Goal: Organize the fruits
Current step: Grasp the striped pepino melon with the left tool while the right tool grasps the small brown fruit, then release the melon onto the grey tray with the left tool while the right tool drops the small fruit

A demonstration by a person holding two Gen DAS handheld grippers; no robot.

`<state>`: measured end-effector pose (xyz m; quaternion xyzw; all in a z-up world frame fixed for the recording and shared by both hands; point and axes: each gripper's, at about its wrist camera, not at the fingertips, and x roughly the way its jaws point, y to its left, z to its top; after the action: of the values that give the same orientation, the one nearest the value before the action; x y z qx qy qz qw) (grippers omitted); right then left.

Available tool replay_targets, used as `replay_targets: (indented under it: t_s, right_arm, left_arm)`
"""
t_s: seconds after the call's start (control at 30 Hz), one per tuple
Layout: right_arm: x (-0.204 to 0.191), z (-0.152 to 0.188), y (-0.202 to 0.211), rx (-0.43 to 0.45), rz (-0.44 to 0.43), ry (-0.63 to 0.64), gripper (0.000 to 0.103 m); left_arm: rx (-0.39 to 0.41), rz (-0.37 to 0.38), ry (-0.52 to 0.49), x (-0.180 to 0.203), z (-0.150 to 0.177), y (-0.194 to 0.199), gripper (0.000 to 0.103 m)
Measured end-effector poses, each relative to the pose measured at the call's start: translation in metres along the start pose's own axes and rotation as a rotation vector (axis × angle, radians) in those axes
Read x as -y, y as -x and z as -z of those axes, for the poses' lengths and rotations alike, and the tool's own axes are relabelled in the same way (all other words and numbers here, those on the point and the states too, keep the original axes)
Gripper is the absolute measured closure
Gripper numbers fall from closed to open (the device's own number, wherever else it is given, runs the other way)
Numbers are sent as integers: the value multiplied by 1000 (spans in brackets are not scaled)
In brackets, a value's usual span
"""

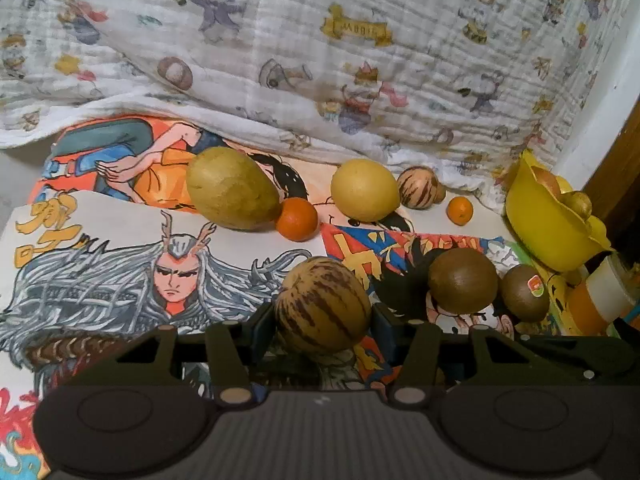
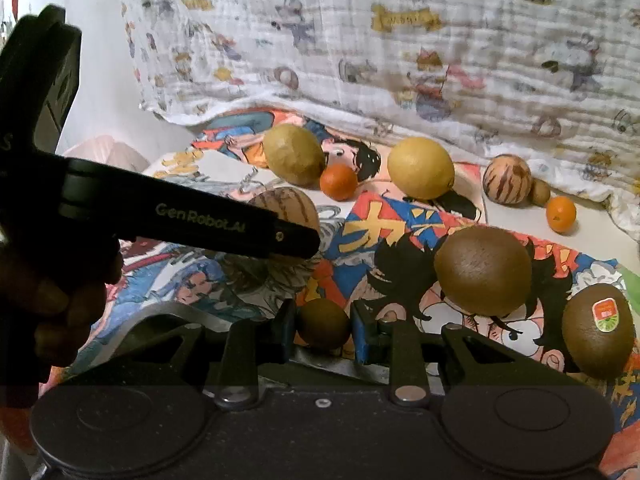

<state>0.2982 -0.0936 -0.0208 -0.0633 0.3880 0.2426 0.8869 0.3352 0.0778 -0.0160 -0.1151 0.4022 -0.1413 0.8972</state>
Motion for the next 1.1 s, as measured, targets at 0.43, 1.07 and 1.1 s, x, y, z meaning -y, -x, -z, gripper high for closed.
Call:
replay_targets:
  t_s: [0.43,1.07,1.1]
  right_arm:
    - [-11,19,51,47,-46,3,72]
    - [-54,81,113,-16,-137,83,72]
    - [-56,84,116,-23,-141,86,72]
  left_arm:
    - [57,0,17,13,23,53,47]
    - [48,-17,43,28,99,118,47]
    - [42,-19,46,28,102,119,47]
